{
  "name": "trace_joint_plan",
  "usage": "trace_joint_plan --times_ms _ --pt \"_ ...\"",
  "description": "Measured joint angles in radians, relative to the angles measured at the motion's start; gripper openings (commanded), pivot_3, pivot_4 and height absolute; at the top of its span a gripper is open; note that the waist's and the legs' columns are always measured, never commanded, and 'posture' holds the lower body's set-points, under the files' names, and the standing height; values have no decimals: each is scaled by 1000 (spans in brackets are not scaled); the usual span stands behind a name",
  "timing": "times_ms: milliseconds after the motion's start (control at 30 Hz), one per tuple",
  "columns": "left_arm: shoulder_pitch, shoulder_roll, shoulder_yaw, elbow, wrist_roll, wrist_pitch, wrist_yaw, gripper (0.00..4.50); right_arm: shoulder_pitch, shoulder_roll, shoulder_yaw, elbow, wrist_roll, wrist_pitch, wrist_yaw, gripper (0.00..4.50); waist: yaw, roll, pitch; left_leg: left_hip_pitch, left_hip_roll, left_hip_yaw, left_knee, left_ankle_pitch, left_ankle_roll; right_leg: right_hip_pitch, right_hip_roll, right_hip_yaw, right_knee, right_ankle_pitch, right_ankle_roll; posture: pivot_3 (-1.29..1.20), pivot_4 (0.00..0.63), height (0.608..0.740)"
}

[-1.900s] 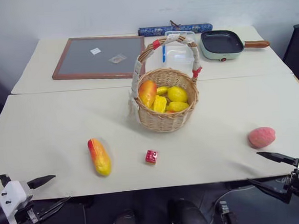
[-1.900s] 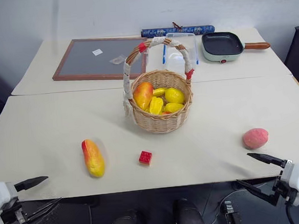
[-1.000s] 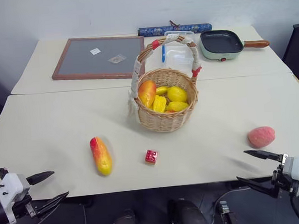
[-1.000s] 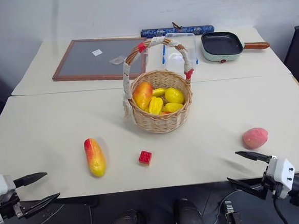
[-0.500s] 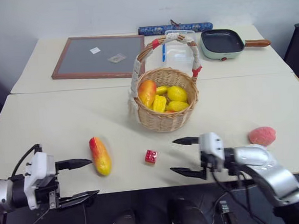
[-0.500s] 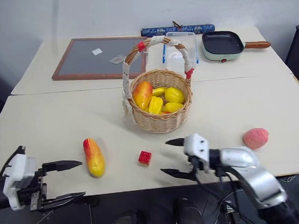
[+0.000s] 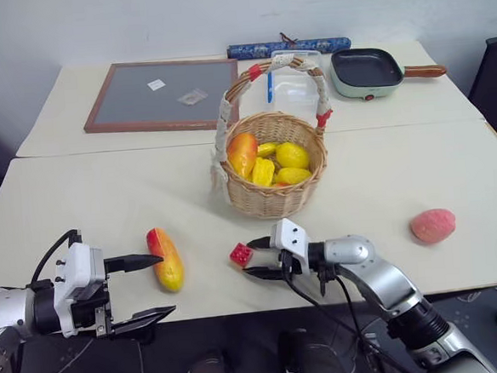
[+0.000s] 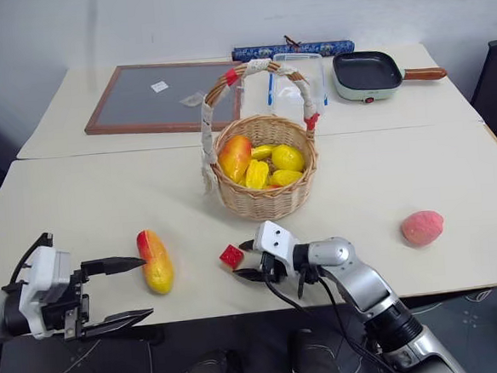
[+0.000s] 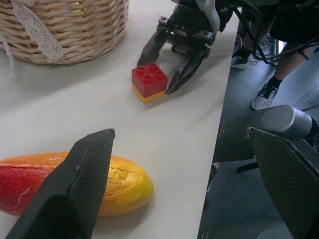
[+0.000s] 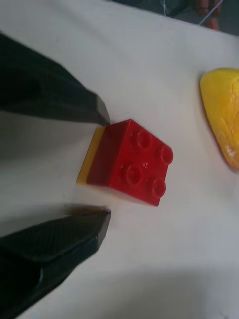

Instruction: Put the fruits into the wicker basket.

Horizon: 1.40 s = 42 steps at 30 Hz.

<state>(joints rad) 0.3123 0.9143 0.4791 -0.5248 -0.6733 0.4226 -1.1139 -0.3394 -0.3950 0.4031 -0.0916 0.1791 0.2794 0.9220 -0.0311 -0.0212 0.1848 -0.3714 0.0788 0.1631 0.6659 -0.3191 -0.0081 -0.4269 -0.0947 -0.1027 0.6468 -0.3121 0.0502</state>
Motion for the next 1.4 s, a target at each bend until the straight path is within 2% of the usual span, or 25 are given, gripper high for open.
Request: trace_joint_plan --times_ms 367,433,500,600,700,833,967,1033,1133,1200,1333,1400 --pt "0 -16 -27 11 13 -9 6 4500 -31 85 16 90 -23 -67 21 2526 -4 0 0 0 0 0 0 0 -1 -1 0 0 1 0 0 0 150 740" --pt "0 -16 -27 15 13 -9 6 4500 -31 97 16 102 -22 -84 23 2167 -4 0 0 0 0 0 0 0 -1 -1 0 0 1 0 0 0 150 740" --pt "-1 -16 -27 16 13 -8 6 4500 -26 100 16 103 -19 -93 29 1597 -3 0 0 0 0 0 0 0 -1 -1 0 0 1 0 0 0 150 740" --pt "-23 -16 -29 15 7 4 7 4500 16 83 -14 82 23 -107 58 1511 0 0 0 0 0 0 0 0 -1 -1 0 0 1 0 0 0 150 740" --pt "-103 -21 -67 10 -20 27 21 4500 132 -30 -132 -74 168 -71 120 1511 16 1 0 -1 -2 -2 0 -1 1 0 -2 0 1 1 2 0 150 740" --pt "-178 -64 -96 -8 -68 66 81 4500 239 -174 -424 -271 374 53 81 1511 16 0 0 0 -2 0 0 0 3 2 -3 1 -2 1 2 0 150 740" --pt "-182 -102 -108 -25 -94 81 122 4500 277 -313 -733 -281 496 161 8 1511 8 -1 0 2 -1 0 -1 0 3 2 -1 1 -2 1 2 0 150 740" --pt "-206 -126 -153 -22 -85 76 127 4500 215 -373 -803 -127 479 139 -16 1511 4 0 0 2 -3 1 0 0 4 2 0 1 -1 1 1 0 150 740" --pt "-269 -148 -227 -3 -63 56 117 4500 29 -484 -898 314 360 2 -81 1511 4 0 0 2 -12 3 -1 3 6 1 0 3 0 2 2 0 150 740" --pt "-315 -148 -244 32 -51 41 105 4500 -70 -541 -847 568 241 -131 -87 1511 3 0 0 2 -11 3 -1 4 4 1 0 2 -1 2 2 0 150 740" --pt "-389 -145 -262 97 -20 15 84 4500 -254 -549 -735 1019 61 -290 -189 1511 -3 2 1 1 -10 6 -2 8 2 -1 0 5 0 2 2 0 150 740" --pt "-402 -134 -262 108 -10 12 77 4500 -328 -549 -718 1170 16 -325 -241 1511 -8 4 2 1 -10 7 -3 8 2 -3 0 7 1 2 3 0 150 740"
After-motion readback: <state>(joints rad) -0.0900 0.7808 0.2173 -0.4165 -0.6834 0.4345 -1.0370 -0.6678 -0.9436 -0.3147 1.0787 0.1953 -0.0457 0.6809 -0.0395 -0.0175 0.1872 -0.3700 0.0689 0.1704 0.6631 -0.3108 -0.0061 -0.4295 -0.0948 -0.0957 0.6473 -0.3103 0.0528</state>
